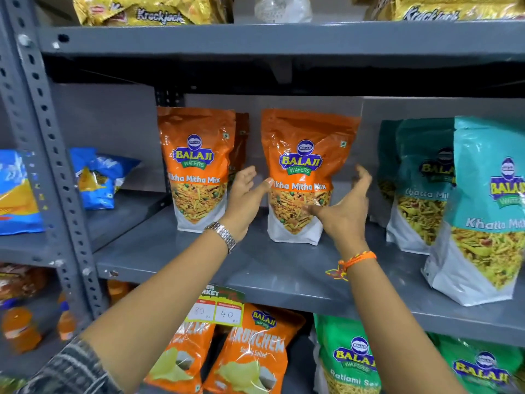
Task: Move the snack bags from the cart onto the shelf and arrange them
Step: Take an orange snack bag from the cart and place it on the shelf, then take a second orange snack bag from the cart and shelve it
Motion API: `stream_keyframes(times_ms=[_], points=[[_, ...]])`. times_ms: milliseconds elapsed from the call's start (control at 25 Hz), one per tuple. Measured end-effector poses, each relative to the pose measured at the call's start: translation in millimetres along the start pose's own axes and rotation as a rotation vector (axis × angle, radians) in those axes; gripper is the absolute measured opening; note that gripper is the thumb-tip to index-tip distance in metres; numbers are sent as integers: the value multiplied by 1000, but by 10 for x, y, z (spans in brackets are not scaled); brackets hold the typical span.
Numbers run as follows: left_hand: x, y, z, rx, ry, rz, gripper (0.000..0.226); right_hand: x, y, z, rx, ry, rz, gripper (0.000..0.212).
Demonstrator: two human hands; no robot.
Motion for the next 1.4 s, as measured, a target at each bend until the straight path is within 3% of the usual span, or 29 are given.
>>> stream_keyframes(times_ms=[80, 200, 400, 560, 720, 840, 1000, 1120, 1240, 1400], points=[[-224, 261, -120, 60, 19, -6, 55, 32, 255, 192, -142, -17, -65, 121], [-723, 666, -273, 111, 52, -88, 44, 297, 675, 455, -242, -103, 4, 111], [-1705, 1372, -292, 151, 63, -303, 34, 964, 1462, 670, -289, -241, 274, 101], [-2725, 2144, -49, 110, 68, -612, 27, 1601, 2317, 761, -279, -312, 557, 95], [-3685, 3166, 412, -67, 9, -942, 28, 2164, 3314, 661, -265, -340, 848, 95], [-4179, 3993, 898, -287, -23, -1160, 16, 2572, 4170, 418, -205, -271, 1157, 89], [-4515, 5054, 1627, -709, -49, -1291, 13, 3008, 5324, -226, -148, 25, 1672, 100], [-4561, 5514, 2216, -931, 233, -1359, 21, 3319, 6094, -840, -137, 280, 2015, 115], [-4550, 5654, 2768, -998, 472, -1413, 25, 3529, 6684, -1382, -85, 525, 2209, 130], [-4698, 5865, 3465, -1080, 572, -1496, 42, 3672, 7341, -2012, -12, 736, 2254, 137]])
Point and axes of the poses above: each hand's wrist, its own y-axis away from the middle knuckle, its own x-axis out of the palm, z = x × y, the point moved 2 cm from there along -y, towards the middle knuckle
